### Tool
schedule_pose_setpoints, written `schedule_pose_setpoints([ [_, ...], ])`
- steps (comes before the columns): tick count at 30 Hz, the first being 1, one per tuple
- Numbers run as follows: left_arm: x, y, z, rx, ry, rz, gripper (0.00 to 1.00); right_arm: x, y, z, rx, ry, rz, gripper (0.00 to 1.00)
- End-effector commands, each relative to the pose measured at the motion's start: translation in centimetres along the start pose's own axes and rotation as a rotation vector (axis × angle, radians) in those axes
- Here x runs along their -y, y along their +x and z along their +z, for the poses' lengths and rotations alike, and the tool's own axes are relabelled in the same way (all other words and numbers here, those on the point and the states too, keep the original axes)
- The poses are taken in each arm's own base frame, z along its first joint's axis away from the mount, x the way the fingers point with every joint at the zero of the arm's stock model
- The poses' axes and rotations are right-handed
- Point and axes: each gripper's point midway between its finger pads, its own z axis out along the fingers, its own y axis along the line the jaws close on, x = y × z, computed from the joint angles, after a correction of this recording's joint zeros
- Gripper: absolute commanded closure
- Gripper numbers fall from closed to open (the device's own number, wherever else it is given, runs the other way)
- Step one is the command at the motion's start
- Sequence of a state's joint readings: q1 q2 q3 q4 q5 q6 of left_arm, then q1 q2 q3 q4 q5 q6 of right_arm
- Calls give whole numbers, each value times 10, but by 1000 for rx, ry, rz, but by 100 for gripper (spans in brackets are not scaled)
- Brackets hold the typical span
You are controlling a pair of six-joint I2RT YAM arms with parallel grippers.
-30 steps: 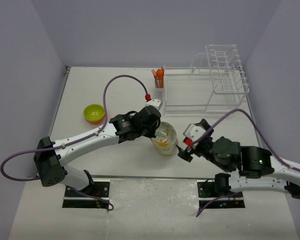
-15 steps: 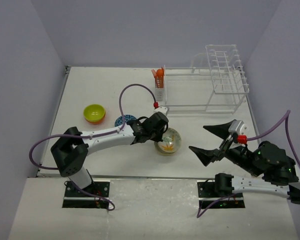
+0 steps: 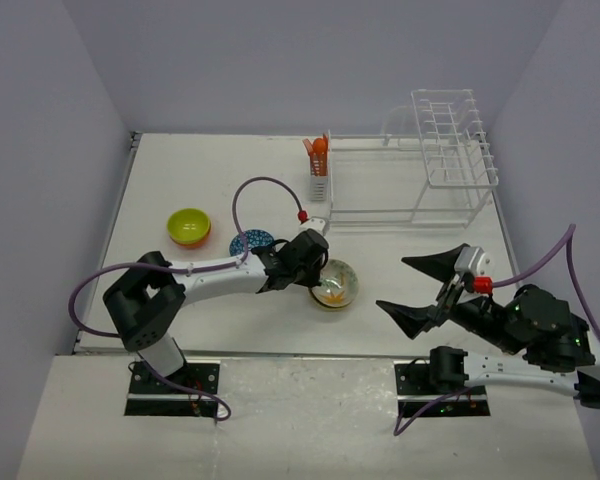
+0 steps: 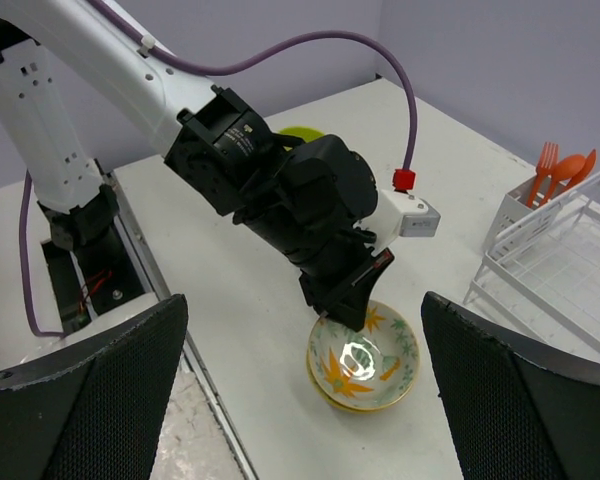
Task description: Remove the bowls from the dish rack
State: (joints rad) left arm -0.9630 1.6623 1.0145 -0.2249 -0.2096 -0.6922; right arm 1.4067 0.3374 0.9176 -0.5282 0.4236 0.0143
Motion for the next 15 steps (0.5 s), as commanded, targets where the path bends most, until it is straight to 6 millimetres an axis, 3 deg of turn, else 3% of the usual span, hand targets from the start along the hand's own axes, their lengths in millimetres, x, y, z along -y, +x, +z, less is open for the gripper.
schedule_pose_setpoints([
  [1, 20, -29, -6, 99, 83, -77, 100, -1, -14, -7, 69, -25, 23, 1],
  [3, 18, -28, -7, 102, 79, -87, 98, -2, -14, -7, 69, -30, 23, 1],
  [7, 16, -29, -11, 110, 76, -93, 67, -4, -14, -5, 66, -36, 22, 1],
  [10, 13, -30, -15, 113, 67, -95, 54, -5, -14, -4, 64, -39, 21, 1],
  [15, 11, -34, -24, 124, 58, -96, 51, -4, -13, -3, 62, -37, -12, 1],
])
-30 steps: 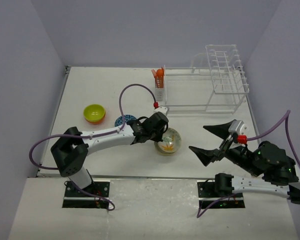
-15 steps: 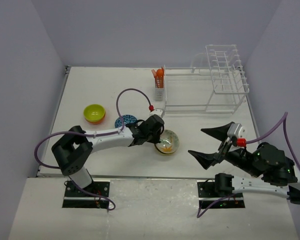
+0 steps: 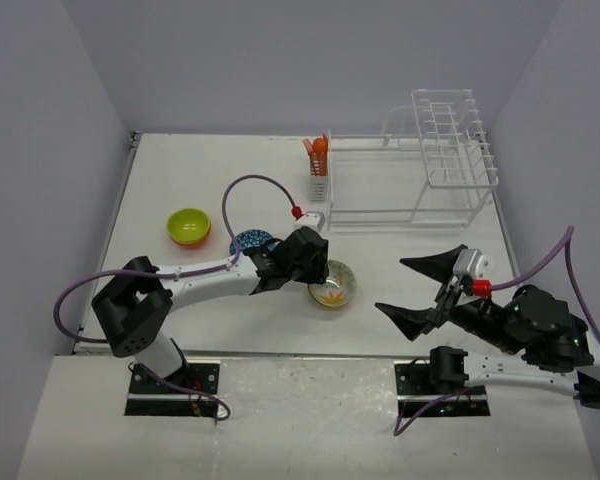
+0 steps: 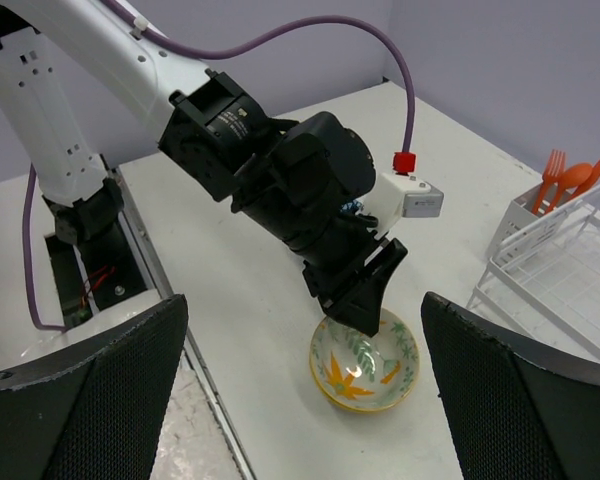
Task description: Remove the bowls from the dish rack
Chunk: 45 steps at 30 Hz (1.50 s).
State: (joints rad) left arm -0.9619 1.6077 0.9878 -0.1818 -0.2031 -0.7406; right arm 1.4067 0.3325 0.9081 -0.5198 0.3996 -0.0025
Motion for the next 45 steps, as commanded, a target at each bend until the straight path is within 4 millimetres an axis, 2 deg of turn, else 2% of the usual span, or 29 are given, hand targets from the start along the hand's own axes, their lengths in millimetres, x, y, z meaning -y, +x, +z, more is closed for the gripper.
schedule_pose_setpoints([
  [1, 5, -24, -14, 75, 13, -30, 50, 0, -14, -3, 58, -11, 0, 1],
  [3, 4, -25, -16, 67, 0, -23, 48, 1, -15, -4, 62, -11, 1, 1],
  [5, 1, -24, -17, 54, -20, -13, 40, 1, -15, -3, 59, -9, -1, 1],
  [7, -3, -26, -19, 61, -47, -9, 38, 1, -15, -3, 59, -8, -1, 1],
  [10, -13, -31, -31, 90, -98, -14, 33, 6, -14, -1, 54, 32, 19, 1],
  [12, -21, -32, -41, 100, -135, -21, 21, 20, -12, 1, 44, 128, 65, 1],
  [13, -24, -43, -55, 147, -144, -36, 16, 25, -11, 1, 45, 172, 111, 1],
  [14, -32, -42, -62, 154, -169, -42, 12, 33, -11, 1, 48, 228, 142, 1],
  [15, -36, -47, -71, 178, -183, -53, 7, 55, -9, -2, 49, 376, 174, 1],
  [16, -41, -63, -92, 250, -194, -75, 2, 63, -7, -4, 56, 436, 216, 1],
  [17, -49, -65, -104, 265, -223, -76, 0, 69, -6, -5, 56, 478, 221, 1],
  [18, -52, -73, -116, 298, -228, -86, 0, 75, -8, -8, 55, 528, 232, 1],
  [20, -64, -93, -152, 376, -274, -95, 0, 75, -6, -6, 23, 545, 233, 1],
  [21, -72, -101, -163, 406, -311, -95, 0, 81, -11, -7, 24, 591, 227, 1],
  [23, -93, -120, -183, 437, -373, -101, 0, 93, 2, 7, -72, 698, 135, 1],
  [24, -99, -124, -183, 422, -362, -105, 0, 102, 0, 10, -95, 730, 153, 1],
  [25, -132, -137, -189, 441, -419, -157, 0, 118, 17, 20, -171, 756, 179, 1],
  [27, -157, -152, -195, 455, -414, -164, 0, 141, 24, 13, -150, 839, 209, 1],
  [28, -199, -163, -214, 499, -495, -236, 0, 159, 20, 2, -113, 906, 228, 1],
  [29, -220, -167, -225, 507, -527, -231, 0, 165, 16, -10, -86, 937, 236, 1],
  [30, -253, -169, -249, 544, -561, -294, 0, 181, 18, -29, -75, 1018, 235, 1],
  [33, -293, -157, -289, 564, -685, -329, 0, 177, 4, -53, -44, 1022, 218, 1],
  [34, -283, -153, -298, 588, -665, -318, 0, 172, 7, -62, -74, 1027, 215, 1],
  [36, -272, -148, -308, 612, -634, -299, 0, 158, -6, -74, -59, 998, 196, 1],
  [37, -267, -141, -321, 634, -639, -282, 0, 155, 0, -82, -98, 1011, 197, 1],
  [38, -266, -137, -329, 644, -661, -272, 0, 154, -1, -92, -100, 1045, 195, 1],
  [39, -263, -132, -347, 694, -689, -273, 0, 152, -6, -101, -74, 1074, 213, 1],
  [42, -244, -121, -351, 701, -621, -211, 0, 144, -3, -122, -57, 1109, 217, 1],
  [45, -227, -109, -342, 677, -539, -147, 0, 133, -6, -124, -25, 1046, 173, 1],
])
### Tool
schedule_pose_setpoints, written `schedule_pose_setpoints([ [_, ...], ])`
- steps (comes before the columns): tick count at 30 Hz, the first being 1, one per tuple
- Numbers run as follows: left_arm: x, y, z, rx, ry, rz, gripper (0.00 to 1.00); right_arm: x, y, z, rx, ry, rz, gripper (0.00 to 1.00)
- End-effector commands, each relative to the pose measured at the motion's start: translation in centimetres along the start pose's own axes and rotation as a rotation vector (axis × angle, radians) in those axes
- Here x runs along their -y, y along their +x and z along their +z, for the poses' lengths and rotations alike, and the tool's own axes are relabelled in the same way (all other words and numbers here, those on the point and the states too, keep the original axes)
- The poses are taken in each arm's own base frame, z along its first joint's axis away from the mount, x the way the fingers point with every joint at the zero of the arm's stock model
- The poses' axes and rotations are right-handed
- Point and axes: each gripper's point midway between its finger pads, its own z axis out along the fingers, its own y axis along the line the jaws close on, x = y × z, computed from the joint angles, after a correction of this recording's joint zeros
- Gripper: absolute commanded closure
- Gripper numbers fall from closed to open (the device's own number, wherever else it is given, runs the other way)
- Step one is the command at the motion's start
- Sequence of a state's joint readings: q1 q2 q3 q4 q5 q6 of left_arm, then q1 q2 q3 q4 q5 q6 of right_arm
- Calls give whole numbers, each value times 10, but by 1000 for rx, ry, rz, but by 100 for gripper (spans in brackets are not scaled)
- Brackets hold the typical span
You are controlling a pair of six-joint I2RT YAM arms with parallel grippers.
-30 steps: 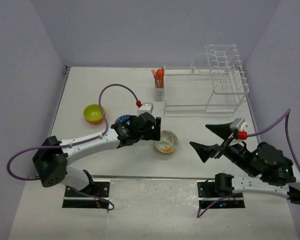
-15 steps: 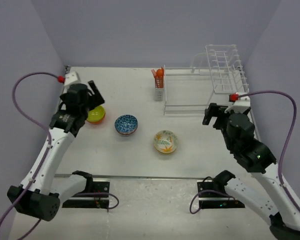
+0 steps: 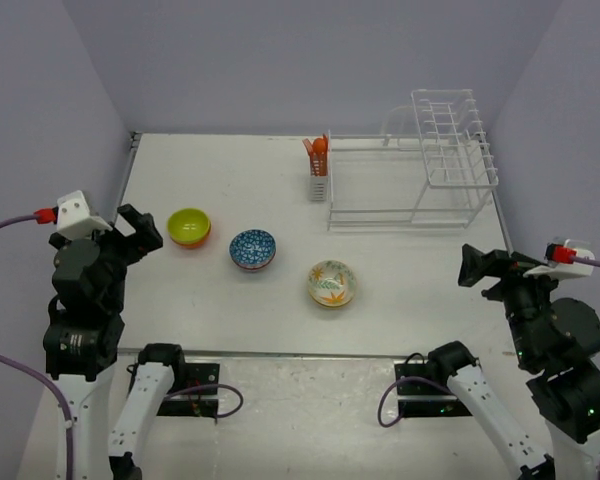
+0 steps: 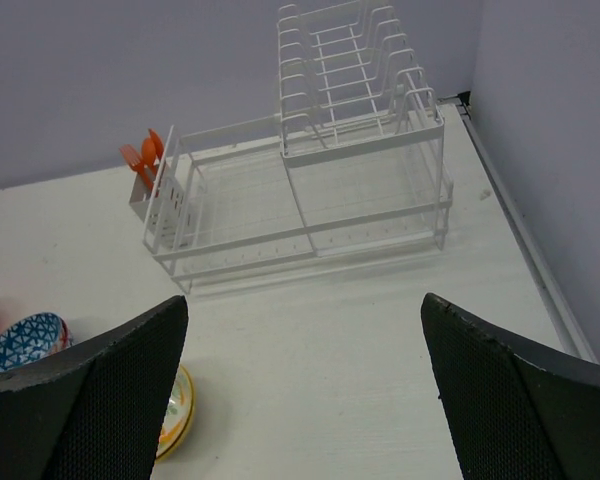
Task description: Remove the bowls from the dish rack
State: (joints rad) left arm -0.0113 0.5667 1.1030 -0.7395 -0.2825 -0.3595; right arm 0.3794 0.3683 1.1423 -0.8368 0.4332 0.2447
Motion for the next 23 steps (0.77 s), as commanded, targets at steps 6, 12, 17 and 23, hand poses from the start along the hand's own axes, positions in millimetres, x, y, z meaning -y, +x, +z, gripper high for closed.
schedule_pose_setpoints([
  [6, 5, 43, -10, -46, 118, 98, 0, 7, 17, -1, 23, -5, -39, 1],
  [12, 3, 44, -7, -47, 101, 98, 0, 4, 28, 14, 19, 16, 2, 1],
  [17, 1, 44, -6, -46, 87, 95, 0, -4, 33, 20, 20, -21, 21, 1],
  [23, 2, 45, -3, -55, 86, 94, 0, -7, 32, 24, 21, -20, 37, 1],
])
